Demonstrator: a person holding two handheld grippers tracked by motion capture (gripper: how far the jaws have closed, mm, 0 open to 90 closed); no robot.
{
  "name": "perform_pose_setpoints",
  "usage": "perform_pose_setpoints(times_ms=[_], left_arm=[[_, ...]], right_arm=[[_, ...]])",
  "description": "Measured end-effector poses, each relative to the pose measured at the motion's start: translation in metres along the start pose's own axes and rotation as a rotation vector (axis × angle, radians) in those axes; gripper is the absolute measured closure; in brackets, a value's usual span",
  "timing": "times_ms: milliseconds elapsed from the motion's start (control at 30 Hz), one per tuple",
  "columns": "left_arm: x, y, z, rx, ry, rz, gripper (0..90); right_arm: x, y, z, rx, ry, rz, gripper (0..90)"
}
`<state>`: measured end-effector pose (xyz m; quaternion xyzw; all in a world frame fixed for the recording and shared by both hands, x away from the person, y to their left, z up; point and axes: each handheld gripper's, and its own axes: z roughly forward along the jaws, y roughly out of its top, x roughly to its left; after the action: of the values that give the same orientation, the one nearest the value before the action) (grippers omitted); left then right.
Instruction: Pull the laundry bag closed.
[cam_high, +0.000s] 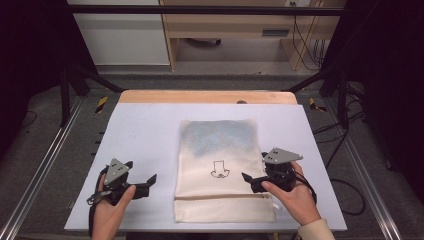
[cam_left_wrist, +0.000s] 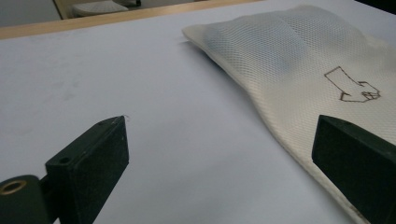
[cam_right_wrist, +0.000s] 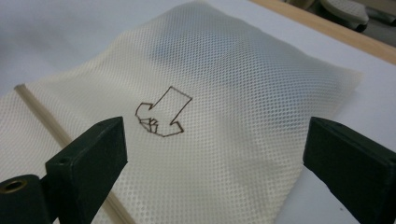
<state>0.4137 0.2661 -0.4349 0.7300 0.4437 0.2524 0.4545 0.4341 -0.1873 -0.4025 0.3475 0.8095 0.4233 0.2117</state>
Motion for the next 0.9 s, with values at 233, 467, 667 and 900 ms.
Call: perform_pose_setpoints(times_ms=[233, 467, 667, 900], left_arm=[[0.031, -0.002, -0.013, -0.016, 0.065, -0.033, 3.8], [0.049, -0.006, -0.019, -0.019, 0.082, -0.067, 3.8], [0.059, -0.008, -0.021, -0.016, 0.117, -0.047, 3.9], [0.068, -0.01, -0.022, -0.032, 0.135, -0.029, 3.8]], right_arm=[[-0.023, 0.004, -0.018, -0.064, -0.083, 0.056, 6.4], [-0.041, -0.006, -0.03, -0.08, -0.138, 0.097, 5.8], [-0.051, -0.017, -0.036, -0.077, -0.178, 0.129, 5.8], [-0.062, -0.033, -0.043, -0.071, -0.217, 0.159, 6.5]])
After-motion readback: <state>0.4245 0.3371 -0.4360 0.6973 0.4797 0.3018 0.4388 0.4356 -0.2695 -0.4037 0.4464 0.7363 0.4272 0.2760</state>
